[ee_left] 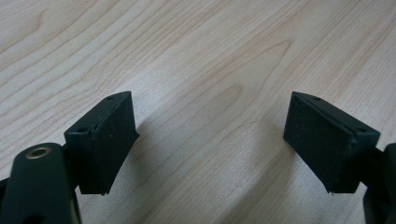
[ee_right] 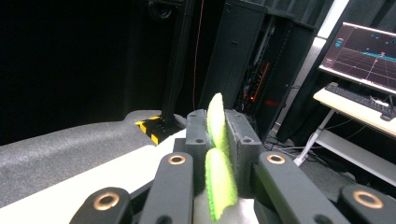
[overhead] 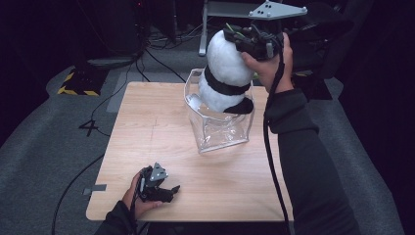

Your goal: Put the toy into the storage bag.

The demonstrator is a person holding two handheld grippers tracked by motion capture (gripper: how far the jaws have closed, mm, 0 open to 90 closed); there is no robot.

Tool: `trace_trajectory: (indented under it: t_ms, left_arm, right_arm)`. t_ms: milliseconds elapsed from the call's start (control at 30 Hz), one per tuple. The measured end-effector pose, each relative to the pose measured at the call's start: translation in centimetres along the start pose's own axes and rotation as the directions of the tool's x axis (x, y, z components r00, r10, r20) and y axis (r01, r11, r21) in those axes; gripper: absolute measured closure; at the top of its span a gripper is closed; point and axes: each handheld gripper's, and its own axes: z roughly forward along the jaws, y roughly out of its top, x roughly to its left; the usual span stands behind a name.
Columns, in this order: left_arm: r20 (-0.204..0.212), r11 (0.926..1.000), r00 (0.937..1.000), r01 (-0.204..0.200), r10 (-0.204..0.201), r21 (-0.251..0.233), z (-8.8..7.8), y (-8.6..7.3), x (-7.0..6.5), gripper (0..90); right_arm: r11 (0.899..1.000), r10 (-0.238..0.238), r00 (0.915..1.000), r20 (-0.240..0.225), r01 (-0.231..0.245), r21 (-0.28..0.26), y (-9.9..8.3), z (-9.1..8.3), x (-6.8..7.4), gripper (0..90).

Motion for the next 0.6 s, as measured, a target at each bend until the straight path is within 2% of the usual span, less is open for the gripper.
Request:
trace_trajectory:
  t_ms: [367, 600]
  left_arm:
    - [0.006, 1.0000, 1.0000, 0.000, 0.000, 0.001, 0.0, 0.0, 0.0, 17.1]
    - [0.005, 1.0000, 1.0000, -0.002, 0.002, -0.003, 0.0, 0.0, -0.1, 17.1]
  right_arm:
    - [1.000, 0.009, 0.9999, -0.014, -0.009, 0.015, -0.2, 2.4, 0.6, 81.1]
    - [0.999, 0.007, 0.9996, -0.029, -0.006, 0.031, -1.0, 3.4, 1.0, 81.1]
